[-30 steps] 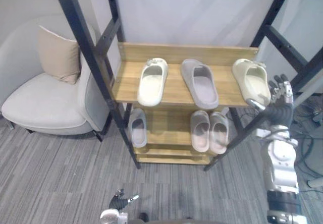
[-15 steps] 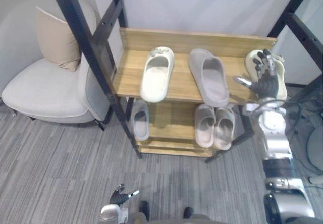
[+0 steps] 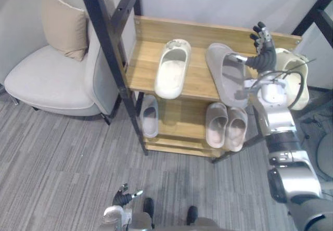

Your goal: Organize the slippers on the shoe rack

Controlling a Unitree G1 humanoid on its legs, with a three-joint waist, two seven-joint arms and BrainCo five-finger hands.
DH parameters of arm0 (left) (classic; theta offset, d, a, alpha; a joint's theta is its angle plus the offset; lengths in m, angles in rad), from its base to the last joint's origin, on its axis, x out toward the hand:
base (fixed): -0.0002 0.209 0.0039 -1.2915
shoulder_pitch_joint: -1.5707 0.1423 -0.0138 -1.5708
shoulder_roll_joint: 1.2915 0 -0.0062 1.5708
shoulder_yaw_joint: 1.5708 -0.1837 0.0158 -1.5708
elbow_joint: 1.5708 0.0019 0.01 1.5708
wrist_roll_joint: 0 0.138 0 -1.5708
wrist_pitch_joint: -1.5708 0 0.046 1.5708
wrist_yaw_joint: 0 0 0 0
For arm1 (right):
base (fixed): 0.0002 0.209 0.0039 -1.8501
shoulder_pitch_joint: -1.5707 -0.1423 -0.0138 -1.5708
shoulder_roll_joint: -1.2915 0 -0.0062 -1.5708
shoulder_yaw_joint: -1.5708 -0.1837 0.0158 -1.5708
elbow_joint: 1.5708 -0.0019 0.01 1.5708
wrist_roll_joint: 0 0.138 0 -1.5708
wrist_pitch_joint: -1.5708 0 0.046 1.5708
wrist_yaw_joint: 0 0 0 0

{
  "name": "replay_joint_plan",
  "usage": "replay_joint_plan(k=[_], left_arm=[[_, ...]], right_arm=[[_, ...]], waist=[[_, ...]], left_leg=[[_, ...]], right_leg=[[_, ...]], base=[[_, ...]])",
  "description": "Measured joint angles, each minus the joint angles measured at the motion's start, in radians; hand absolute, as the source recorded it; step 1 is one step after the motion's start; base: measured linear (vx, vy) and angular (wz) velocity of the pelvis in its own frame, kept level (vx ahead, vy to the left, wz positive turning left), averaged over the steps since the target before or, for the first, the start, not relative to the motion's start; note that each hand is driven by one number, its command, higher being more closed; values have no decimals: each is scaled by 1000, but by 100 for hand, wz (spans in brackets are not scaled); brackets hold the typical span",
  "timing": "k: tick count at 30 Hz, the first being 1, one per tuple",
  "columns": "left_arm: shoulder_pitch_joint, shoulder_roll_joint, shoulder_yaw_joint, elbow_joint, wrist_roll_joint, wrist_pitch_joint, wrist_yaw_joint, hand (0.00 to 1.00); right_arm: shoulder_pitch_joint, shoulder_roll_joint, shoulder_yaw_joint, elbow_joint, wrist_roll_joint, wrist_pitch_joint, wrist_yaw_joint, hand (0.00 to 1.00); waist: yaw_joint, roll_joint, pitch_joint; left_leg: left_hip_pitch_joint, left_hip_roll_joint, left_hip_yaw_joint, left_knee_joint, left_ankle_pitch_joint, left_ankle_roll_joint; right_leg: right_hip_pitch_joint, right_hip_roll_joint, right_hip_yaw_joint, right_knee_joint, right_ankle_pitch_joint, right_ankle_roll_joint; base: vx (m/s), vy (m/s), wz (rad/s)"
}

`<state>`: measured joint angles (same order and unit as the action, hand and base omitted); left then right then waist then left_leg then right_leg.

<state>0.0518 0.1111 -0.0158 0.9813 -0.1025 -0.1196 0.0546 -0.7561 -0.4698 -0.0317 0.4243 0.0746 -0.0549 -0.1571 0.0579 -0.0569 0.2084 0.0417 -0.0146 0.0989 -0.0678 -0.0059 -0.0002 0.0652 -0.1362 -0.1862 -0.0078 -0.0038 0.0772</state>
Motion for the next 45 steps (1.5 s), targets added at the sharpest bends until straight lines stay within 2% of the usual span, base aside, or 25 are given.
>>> replay_joint_plan(k=[3, 11, 15, 23, 27, 34, 43, 44, 45], left_arm=[[-4, 1, 0, 0, -3, 0, 0, 0], [-4, 1, 2, -5, -8, 4, 1, 0], [-4, 1, 3, -6, -8, 9, 0, 0], [-4, 2, 2, -7, -18, 9, 0, 0], [-11, 3, 2, -9, -38, 7, 0, 0], [-34, 3, 20, -9, -64, -1, 4, 0], [-42, 4, 32, -8, -98, -1, 25, 0], [-46, 3, 36, -8, -99, -2, 28, 0], [-50, 3, 37, -8, -99, -2, 29, 0]], right_arm=[[-30, 3, -24, 34, -37, 27, -19, 0], [-30, 37, -123, 34, -75, 36, -59, 0], [-30, 36, -126, 34, -75, 37, -59, 0], [-46, 36, -121, 71, -75, 40, -46, 0], [-80, 36, -111, 115, -74, 55, -39, 0], [-201, 37, -81, 222, -73, 57, -29, 0], [-332, 28, 2, 294, -72, 58, -26, 0], [-344, 28, 8, 302, -72, 58, -19, 100], [-347, 28, 9, 302, -72, 58, -18, 100]], waist=[[-1, 0, 10], [-3, 0, 15], [-4, 0, 16], [-3, 1, 18], [-1, 3, 41], [9, -2, 86], [11, -5, 98], [16, -7, 101], [24, -8, 104]], left_leg=[[0, 0, 1, -22, 18, -1], [3, -2, 0, -33, 29, 0], [3, -3, 2, -34, 31, 0], [-7, -5, 4, -35, 36, -4], [-20, -5, 4, -36, 41, -4], [-42, -1, 1, -36, 52, -3], [-93, 12, 0, -36, 66, -3], [-96, 14, 0, -36, 67, -4], [-99, 17, -2, -36, 68, -6]], right_leg=[[-9, 1, 0, 0, 0, 0], [-12, -1, 0, 0, 6, 8], [-13, -2, 4, -1, 6, 8], [-16, -1, 7, -18, 6, 8], [-31, -1, 6, -18, 6, 8], [-49, 0, 6, -18, 10, 6], [-101, 7, 10, -15, 32, -4], [-103, 9, 10, -15, 32, -4], [-105, 11, 9, -15, 32, -4]], base=[[-27, -12, -1], [-20, -6, 0], [-9, -2, -1], [-12, -7, 0], [-30, -6, 0], [-14, -5, 1], [-19, -2, 0], [0, 0, 0], [0, 0, 0]])
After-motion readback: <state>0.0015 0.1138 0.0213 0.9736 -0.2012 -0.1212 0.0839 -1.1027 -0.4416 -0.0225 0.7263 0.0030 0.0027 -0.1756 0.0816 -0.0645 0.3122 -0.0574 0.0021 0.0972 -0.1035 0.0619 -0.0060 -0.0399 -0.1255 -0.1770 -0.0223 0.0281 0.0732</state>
